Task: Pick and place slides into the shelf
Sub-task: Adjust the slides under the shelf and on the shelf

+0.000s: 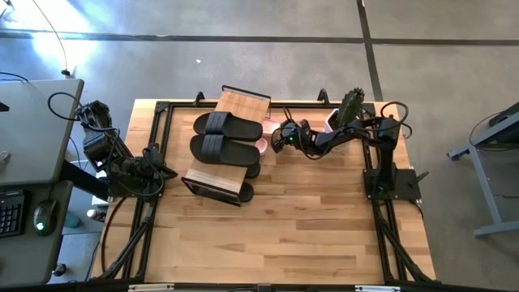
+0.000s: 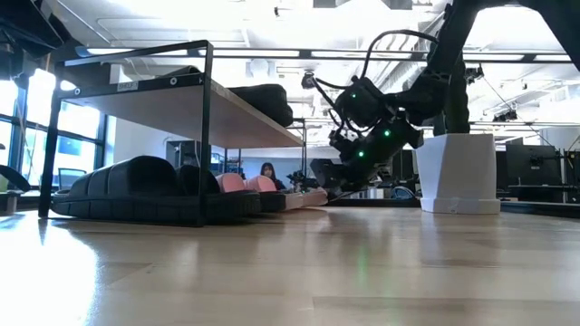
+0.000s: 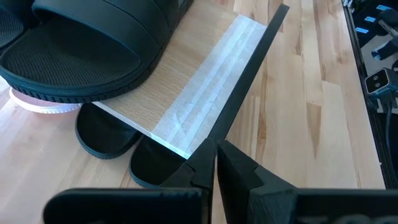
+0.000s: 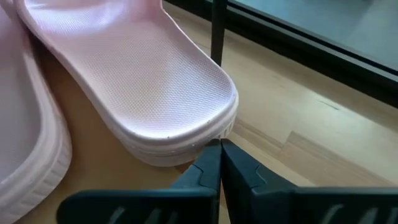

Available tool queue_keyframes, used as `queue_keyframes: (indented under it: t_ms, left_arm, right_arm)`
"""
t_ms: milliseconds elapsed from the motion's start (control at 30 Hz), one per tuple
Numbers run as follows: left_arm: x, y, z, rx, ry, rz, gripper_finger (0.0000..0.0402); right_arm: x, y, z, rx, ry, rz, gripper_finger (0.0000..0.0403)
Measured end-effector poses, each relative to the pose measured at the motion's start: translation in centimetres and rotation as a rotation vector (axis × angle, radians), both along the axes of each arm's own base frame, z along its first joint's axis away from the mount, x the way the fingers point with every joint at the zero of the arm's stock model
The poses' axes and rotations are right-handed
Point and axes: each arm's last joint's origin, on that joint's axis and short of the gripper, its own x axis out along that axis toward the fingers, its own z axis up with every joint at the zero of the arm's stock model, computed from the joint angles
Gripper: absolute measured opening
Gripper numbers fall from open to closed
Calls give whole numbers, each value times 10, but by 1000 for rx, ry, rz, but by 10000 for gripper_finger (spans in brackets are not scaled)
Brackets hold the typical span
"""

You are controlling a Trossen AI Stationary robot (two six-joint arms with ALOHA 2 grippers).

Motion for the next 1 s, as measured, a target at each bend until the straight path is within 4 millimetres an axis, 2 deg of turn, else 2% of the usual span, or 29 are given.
queue_keyframes:
  t_ms: [700, 800, 1000]
  left_arm:
    - [0, 0, 0, 0, 0, 0, 8]
    - [0, 0, 0, 1, 0, 0, 8]
    - [1, -1, 0, 2, 4, -1, 8]
  right_arm:
    - [1, -9, 1, 65, -79, 86, 0]
    - [5, -10, -3, 73, -73, 113, 0]
    - [27, -19, -14, 81, -34, 116, 0]
